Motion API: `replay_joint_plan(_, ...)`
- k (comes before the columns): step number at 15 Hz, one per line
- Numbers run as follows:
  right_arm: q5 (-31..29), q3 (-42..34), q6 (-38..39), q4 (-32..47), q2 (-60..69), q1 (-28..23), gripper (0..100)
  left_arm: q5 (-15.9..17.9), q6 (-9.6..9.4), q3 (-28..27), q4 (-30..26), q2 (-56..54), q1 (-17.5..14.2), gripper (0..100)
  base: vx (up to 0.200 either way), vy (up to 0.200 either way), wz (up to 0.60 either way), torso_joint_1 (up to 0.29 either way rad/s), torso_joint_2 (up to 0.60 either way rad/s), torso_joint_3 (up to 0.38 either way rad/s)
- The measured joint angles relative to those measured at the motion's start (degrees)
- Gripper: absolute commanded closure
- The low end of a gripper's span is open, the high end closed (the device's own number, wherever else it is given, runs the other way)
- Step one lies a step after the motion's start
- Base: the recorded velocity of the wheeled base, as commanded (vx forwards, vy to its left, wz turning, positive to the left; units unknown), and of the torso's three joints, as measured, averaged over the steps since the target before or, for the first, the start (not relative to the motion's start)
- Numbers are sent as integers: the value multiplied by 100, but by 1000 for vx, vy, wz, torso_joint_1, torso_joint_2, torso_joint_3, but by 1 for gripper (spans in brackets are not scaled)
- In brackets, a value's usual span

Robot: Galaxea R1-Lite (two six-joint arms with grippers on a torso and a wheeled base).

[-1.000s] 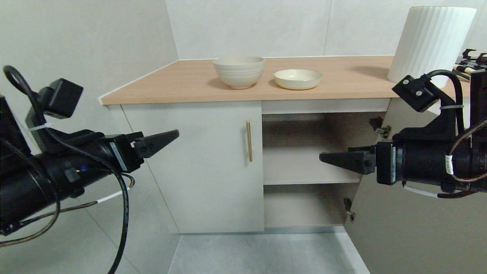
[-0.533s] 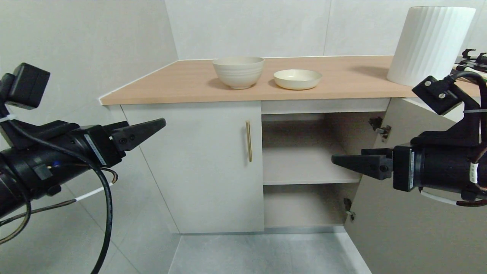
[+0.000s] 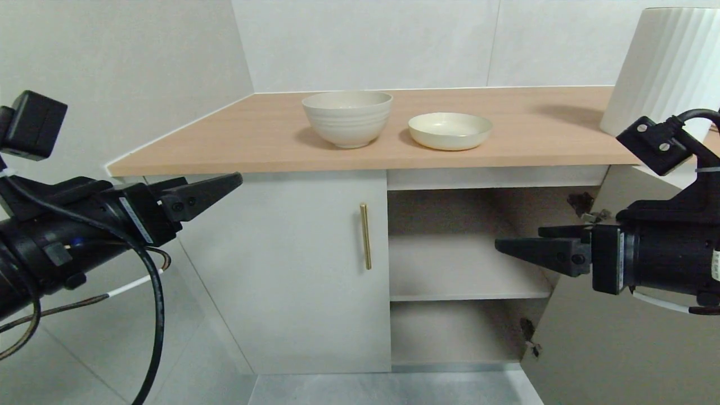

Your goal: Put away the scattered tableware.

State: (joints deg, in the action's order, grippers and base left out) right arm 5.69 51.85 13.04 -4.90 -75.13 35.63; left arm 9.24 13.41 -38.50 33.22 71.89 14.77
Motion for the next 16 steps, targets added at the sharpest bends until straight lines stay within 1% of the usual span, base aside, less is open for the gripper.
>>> replay_joint_plan(3, 16, -52, -16, -2, 60, 17, 0, 6, 2, 2, 0, 20, 0, 0, 200, 0, 0, 2, 5, 1)
replay_joint_plan(9, 73, -155, -49, -40, 146, 17, 0, 9, 27, 9, 24, 11, 0, 0, 0, 0, 0, 0, 0, 0)
replay_joint_plan(11, 95, -207, -251, -45, 176, 15, 0, 0, 27, 9, 28, 0, 0, 0, 0, 0, 0, 0, 0, 0)
replay_joint_plan(14, 98, -249, -304, -43, 182, 11, 0, -2, 38, 5, 37, -6, 0, 0, 0, 0, 0, 0, 0, 0)
replay_joint_plan(16, 98, -256, -308, -45, 171, 13, 0, 11, 33, 7, 13, 0, -1, 0, 0, 0, 0, 39, -207, -181)
